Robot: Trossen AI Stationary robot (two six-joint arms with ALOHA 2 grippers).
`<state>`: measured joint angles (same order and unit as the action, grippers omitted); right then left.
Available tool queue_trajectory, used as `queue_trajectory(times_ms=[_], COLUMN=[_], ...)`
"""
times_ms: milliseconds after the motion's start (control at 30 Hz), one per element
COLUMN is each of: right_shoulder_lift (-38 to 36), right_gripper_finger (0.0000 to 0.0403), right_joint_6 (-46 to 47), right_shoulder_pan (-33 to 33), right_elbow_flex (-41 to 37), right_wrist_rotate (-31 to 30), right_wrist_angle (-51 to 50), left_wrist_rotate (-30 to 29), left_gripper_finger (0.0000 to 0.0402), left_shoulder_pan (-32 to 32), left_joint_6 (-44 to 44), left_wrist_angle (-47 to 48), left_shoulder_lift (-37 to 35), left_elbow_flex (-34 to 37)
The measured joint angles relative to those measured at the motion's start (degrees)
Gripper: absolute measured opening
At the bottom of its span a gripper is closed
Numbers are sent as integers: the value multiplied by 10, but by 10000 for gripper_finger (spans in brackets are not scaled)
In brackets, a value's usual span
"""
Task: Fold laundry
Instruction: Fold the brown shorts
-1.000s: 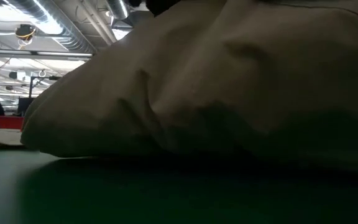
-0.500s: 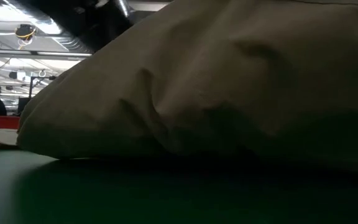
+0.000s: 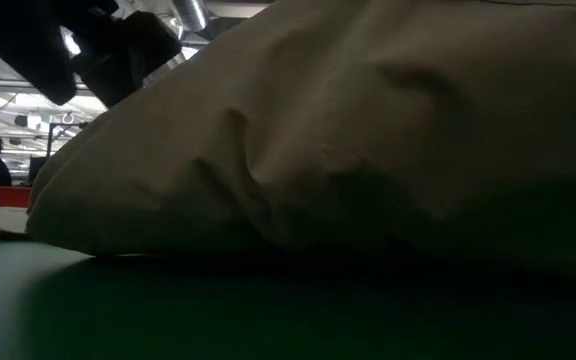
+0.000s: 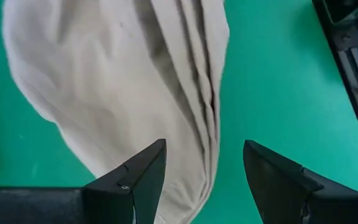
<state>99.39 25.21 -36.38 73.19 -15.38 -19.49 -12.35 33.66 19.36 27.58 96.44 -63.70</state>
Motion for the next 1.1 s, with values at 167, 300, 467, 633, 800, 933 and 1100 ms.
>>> queue_trajectory(times_ms=[167,300,467,633,800,933,1100], right_shoulder_lift=[0,0,0,0,0,0,0], right_gripper_finger=[5,5,5,5,6,6,6], right_joint_6=[0,0,-1,-1,-3,-15,-32], right_shoulder_pan=[0,0,0,0,0,0,1], right_elbow_flex=[0,0,0,0,0,0,0], right_wrist_rotate=[0,0,6,19,42,65,107], right_wrist_angle=[0,1,1,2,2,20,86], left_wrist_rotate=[12,12,-14,-31,39,111,191], left_gripper_finger=[207,207,204,147,24,13,6], left_shoulder_pan=[5,5,-3,-15,-22,-22,-14], left_joint_6=[-3,-4,-19,-49,-49,-45,-17], left_wrist_angle=[3,4,5,16,23,58,97], left_shoulder_lift=[25,54,86,88,69,49,0], left_elbow_flex=[0,0,0,0,0,-1,-2])
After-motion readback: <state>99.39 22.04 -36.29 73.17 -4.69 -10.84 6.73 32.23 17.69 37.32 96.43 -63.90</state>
